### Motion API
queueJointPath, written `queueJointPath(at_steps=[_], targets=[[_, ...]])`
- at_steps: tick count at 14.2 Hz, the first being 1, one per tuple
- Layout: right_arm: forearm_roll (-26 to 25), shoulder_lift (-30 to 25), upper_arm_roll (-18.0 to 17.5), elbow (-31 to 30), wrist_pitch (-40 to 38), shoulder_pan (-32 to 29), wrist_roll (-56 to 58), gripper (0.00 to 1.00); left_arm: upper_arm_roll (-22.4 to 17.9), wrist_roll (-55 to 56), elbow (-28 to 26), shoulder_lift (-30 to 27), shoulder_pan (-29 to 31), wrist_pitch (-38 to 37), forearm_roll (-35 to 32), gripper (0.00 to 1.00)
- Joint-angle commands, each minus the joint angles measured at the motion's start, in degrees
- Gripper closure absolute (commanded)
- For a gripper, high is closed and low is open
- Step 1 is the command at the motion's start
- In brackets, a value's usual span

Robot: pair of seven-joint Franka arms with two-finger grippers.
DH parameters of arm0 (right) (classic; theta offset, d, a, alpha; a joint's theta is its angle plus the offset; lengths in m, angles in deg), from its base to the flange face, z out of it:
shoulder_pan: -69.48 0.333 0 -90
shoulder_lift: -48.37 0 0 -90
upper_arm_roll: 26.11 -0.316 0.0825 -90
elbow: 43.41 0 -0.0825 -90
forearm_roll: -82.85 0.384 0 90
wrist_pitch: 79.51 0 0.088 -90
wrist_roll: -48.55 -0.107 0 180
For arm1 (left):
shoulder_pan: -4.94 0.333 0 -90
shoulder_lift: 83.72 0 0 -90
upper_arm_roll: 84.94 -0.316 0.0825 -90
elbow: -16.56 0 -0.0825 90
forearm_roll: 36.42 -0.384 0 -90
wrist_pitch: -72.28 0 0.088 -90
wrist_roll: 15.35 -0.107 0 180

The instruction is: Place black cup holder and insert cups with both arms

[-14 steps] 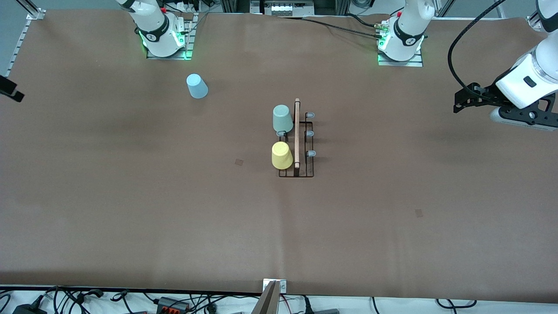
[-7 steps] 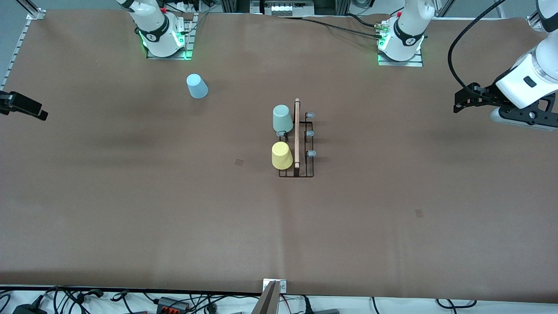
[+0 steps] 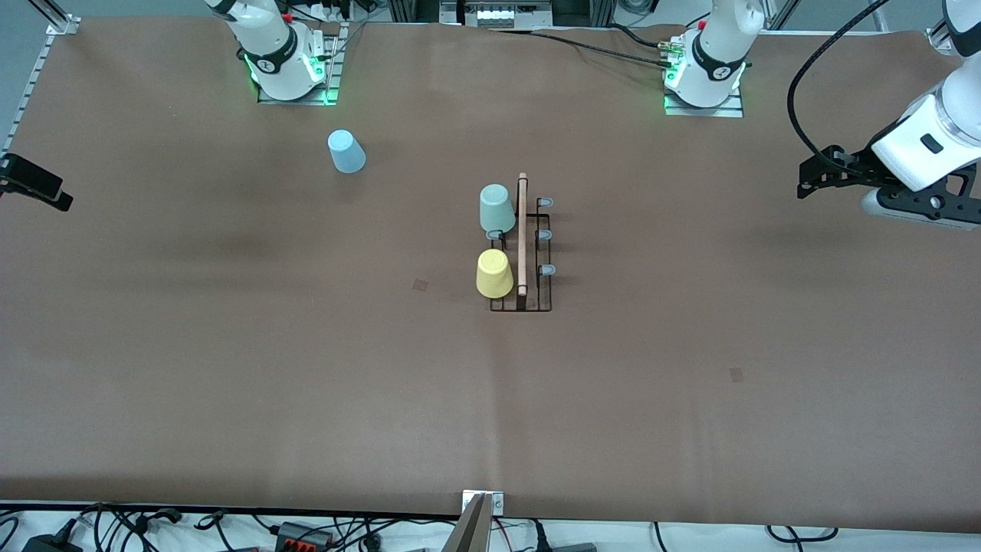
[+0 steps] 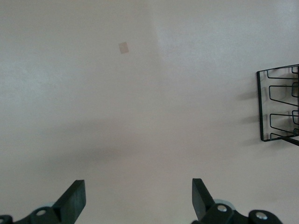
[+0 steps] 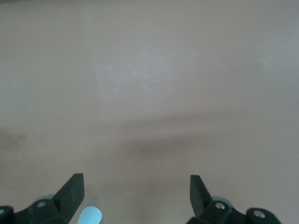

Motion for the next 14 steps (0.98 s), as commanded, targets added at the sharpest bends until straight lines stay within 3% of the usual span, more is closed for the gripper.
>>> queueJointPath(at_steps=[1, 5, 7, 14], targets=[[-0.56, -0.80, 0.68, -0.36, -0.71, 0.86, 1.36, 0.00, -0.03, 0.24, 1.04, 0.10, -0.10, -1.09, -0.55, 0.00], [-0.21, -1.50, 7.63, -2.03, -0.54, 7.72, 1.55, 0.00, -0.03, 0.24, 1.13, 0.19, -0.19, -1.09, -0.55, 0.00], [-0.29, -3.86, 7.47, -5.54, 2.00, 7.72, 1.63, 0.00, -0.03, 0.15, 1.13, 0.19, -0.19, -1.09, -0.55, 0.00], [-0.12, -4.40, 7.20, -5.37, 0.95, 7.37, 1.63, 0.00, -0.03, 0.24, 1.13, 0.19, -0.19, -1.00, -0.55, 0.00]])
